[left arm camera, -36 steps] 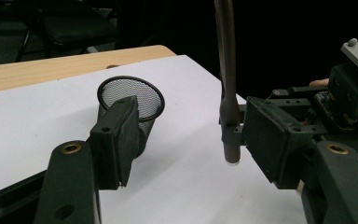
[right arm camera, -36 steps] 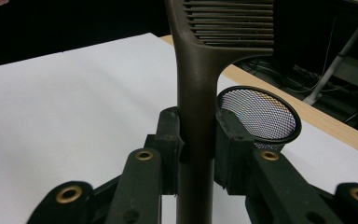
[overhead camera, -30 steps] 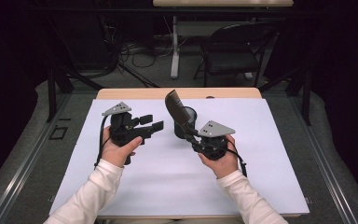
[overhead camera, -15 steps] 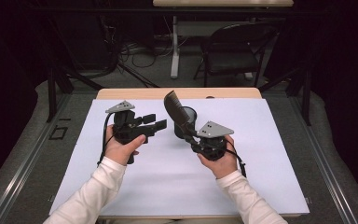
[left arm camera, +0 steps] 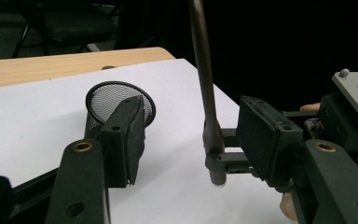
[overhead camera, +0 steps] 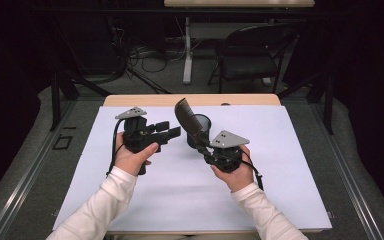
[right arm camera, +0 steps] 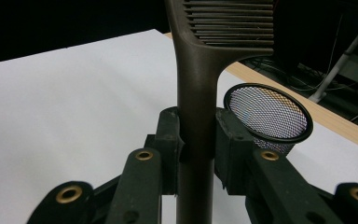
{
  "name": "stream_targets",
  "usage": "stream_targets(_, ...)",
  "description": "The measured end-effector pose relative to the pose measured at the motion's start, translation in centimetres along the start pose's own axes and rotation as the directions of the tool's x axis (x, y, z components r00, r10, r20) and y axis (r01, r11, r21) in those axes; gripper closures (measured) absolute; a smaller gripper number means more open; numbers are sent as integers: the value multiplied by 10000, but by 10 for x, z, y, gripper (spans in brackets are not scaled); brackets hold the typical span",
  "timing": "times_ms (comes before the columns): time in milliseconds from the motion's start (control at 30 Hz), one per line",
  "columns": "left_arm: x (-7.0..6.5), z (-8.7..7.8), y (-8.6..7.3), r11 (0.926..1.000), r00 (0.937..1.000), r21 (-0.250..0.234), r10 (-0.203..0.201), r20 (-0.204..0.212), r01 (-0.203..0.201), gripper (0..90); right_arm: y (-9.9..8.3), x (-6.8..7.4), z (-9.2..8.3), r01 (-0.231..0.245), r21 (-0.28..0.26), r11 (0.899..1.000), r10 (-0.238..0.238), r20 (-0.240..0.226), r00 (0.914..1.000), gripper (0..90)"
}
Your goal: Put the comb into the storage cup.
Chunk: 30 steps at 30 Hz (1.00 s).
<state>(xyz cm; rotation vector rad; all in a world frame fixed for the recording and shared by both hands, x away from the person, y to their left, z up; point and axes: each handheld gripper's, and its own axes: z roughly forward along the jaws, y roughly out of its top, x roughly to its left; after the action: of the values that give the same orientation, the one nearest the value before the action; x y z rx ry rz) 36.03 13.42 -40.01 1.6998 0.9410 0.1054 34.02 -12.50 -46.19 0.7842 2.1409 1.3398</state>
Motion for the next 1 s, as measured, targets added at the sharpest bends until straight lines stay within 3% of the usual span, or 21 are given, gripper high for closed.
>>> stream_targets(467,-4,5,5,9999,9995,27,-117,296,116,493,-1,2,3,-9,62,10000,10,-64,10000,729)
stream_targets(633,-4,8,6,9991,9985,-15,-419,356,420,519,-2,2,3,-8,44,10000,8,-60,10000,729)
stream_targets(833,2,11,7,9930,9921,-267,-1135,540,1150,551,-1,3,3,4,72,10000,-3,-120,9999,729)
stream_targets(1000,4,13,8,9925,9917,-193,-1200,459,1210,567,-2,3,3,14,58,10000,-13,-133,9999,729)
